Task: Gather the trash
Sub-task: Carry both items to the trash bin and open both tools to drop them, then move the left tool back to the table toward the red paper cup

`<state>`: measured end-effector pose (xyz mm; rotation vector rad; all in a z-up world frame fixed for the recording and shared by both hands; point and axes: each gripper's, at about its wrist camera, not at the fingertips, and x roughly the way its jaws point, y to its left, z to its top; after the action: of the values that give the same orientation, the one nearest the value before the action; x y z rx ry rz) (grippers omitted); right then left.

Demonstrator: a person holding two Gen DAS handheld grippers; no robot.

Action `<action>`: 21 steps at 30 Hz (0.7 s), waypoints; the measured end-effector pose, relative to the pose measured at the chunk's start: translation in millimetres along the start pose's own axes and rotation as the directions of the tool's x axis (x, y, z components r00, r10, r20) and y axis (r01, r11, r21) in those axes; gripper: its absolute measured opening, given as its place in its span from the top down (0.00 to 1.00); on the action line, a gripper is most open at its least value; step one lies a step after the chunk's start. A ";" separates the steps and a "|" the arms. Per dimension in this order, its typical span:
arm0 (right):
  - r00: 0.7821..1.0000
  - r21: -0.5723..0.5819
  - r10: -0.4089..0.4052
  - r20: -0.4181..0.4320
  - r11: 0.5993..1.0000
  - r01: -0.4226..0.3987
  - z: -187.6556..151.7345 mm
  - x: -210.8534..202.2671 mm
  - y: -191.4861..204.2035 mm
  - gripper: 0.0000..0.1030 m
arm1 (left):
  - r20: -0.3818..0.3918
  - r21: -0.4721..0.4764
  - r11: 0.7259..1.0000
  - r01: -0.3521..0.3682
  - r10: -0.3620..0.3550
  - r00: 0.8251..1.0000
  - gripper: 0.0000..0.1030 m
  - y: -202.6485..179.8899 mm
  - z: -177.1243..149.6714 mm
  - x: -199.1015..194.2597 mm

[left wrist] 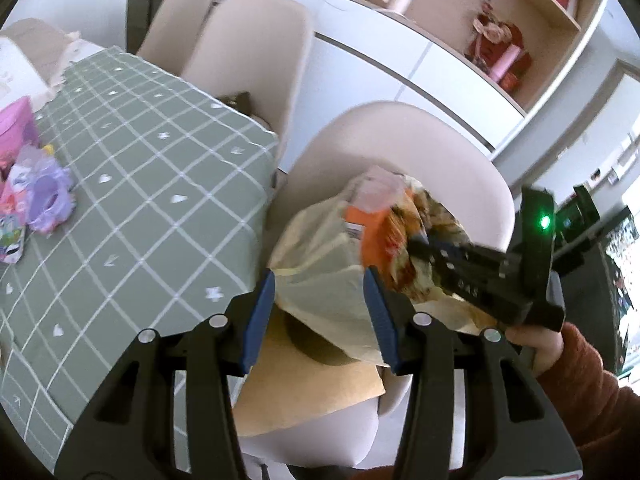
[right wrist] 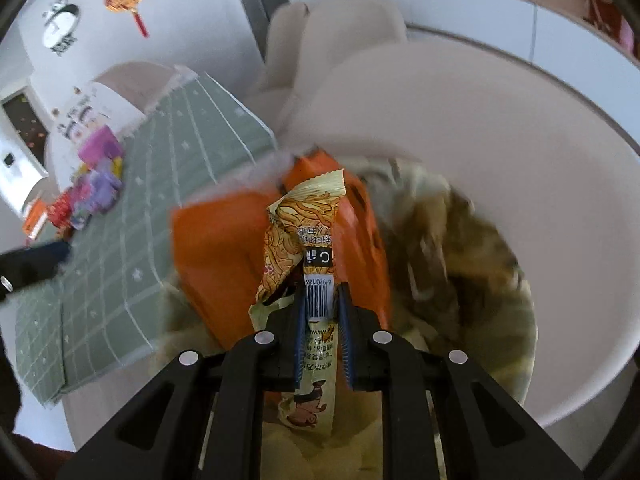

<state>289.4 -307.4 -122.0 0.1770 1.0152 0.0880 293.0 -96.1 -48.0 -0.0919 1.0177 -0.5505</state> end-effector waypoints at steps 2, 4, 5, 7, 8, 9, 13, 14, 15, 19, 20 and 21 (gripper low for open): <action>1.000 0.013 -0.007 -0.002 1.000 0.007 -5.2 0.9 -1.8 0.85 | 0.027 -0.021 1.000 -0.023 0.024 0.999 0.57 12.4 -2.0 -5.6; 1.000 0.032 -0.008 0.021 0.999 0.007 -7.9 -5.3 -0.9 0.84 | 0.052 -0.038 0.998 -0.043 0.045 0.998 0.57 20.4 -3.6 -14.4; 0.999 0.039 -0.012 0.033 0.999 0.011 -8.0 -9.7 -1.3 0.84 | 0.067 -0.048 0.997 -0.053 0.056 0.996 0.57 26.1 -4.3 -19.6; 0.998 0.051 -0.028 0.057 0.998 0.025 -7.2 -16.7 -0.9 0.74 | 0.090 -0.064 0.996 -0.069 0.075 0.993 0.57 38.1 -5.8 -28.4; 0.997 0.058 -0.032 0.075 0.998 0.028 -7.4 -20.6 -0.1 0.69 | 0.100 -0.075 0.994 -0.075 0.083 0.992 0.57 44.8 -6.9 -32.9; 0.994 0.066 -0.028 0.104 0.998 0.021 -8.9 -25.7 1.3 0.64 | 0.107 -0.085 0.993 -0.080 0.089 0.990 0.57 52.7 -7.3 -36.7; 0.986 0.079 -0.086 0.142 0.994 0.075 -10.2 -41.0 6.0 0.57 | 0.127 -0.141 0.984 -0.111 0.129 0.983 0.57 89.5 -12.5 -57.4; 0.984 0.083 -0.104 0.148 0.992 0.093 -9.6 -44.4 7.1 0.57 | 0.130 -0.157 0.980 -0.124 0.145 0.981 0.56 102.1 -14.7 -63.6; 0.979 0.086 -0.133 0.154 0.989 0.121 -10.1 -47.3 9.1 0.57 | 0.132 -0.168 0.977 -0.133 0.156 0.979 0.55 110.1 -16.4 -66.9; 0.969 0.117 -0.215 0.120 0.973 0.201 -15.2 -52.4 7.5 0.57 | 0.136 -0.250 0.953 -0.171 0.209 0.968 0.55 157.8 -28.3 -84.4; 0.969 0.130 -0.215 0.121 0.971 0.199 -17.7 -55.4 7.3 0.57 | 0.139 -0.275 0.945 -0.180 0.224 0.965 0.55 171.8 -32.4 -89.7; 0.968 0.136 -0.216 0.125 0.971 0.199 -19.5 -57.9 7.7 0.57 | 0.145 -0.297 0.936 -0.189 0.239 0.960 0.55 184.0 -36.2 -94.8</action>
<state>242.4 -306.8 -82.1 0.1846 0.8953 -0.1763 297.3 113.9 -52.6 -0.2741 0.9107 -0.1905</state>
